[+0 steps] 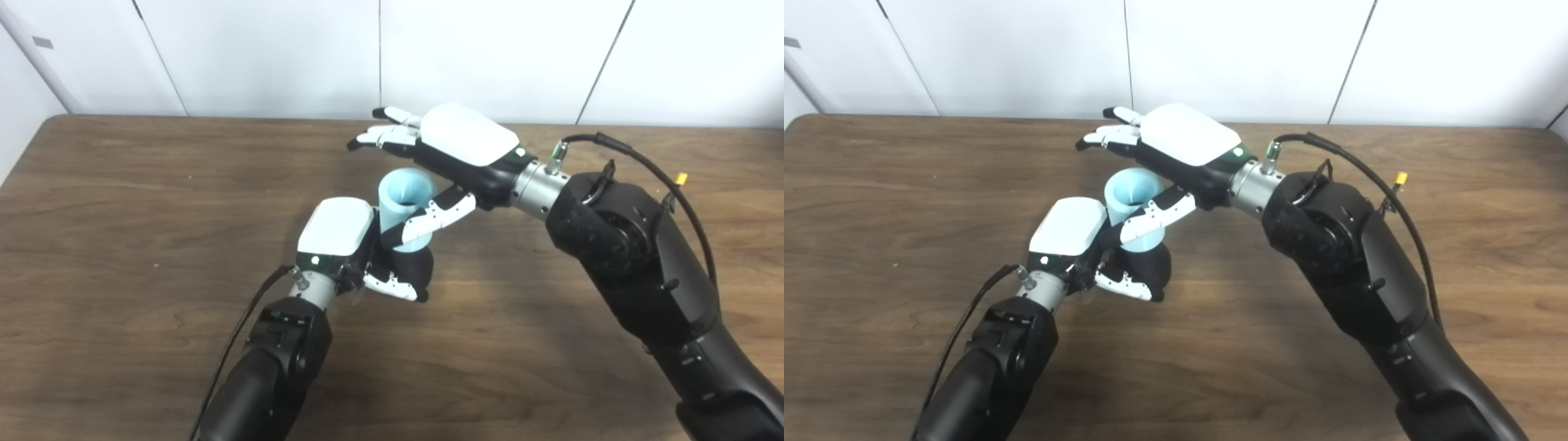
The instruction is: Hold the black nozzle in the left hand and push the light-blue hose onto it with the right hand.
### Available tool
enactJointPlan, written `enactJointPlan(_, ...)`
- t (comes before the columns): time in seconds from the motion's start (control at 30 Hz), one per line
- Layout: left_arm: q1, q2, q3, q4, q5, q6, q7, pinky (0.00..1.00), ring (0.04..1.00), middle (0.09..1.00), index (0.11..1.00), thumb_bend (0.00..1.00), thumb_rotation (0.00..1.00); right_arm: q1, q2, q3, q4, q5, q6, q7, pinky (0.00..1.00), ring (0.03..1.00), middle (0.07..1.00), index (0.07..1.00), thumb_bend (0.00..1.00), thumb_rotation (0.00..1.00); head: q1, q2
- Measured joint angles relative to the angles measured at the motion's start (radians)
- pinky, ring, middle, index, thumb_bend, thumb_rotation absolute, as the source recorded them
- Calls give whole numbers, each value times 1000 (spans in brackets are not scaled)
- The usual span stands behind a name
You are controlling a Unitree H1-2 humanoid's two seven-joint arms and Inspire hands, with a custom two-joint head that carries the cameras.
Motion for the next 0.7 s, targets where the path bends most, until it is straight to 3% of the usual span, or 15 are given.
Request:
enactJointPlan(0.27,0,0,0,-2,0,0,-2,403,501,484,486,522,0,2,5,-10,-5,0,-22,-15,900,992,963,950,662,995,3,0)
enactJointPlan(0.43,0,0,1,-5,-1,0,-7,398,497,483,486,522,0,27,-1,-15,-37,4,-50,-26,959,997,982,973,639,991,2,0)
enactJointPlan(0.7,1,1,4,-6,-2,0,-7,371,481,501,478,521,0,77,-17,-18,-85,11,-109,-26,952,977,969,974,635,1000,3,0)
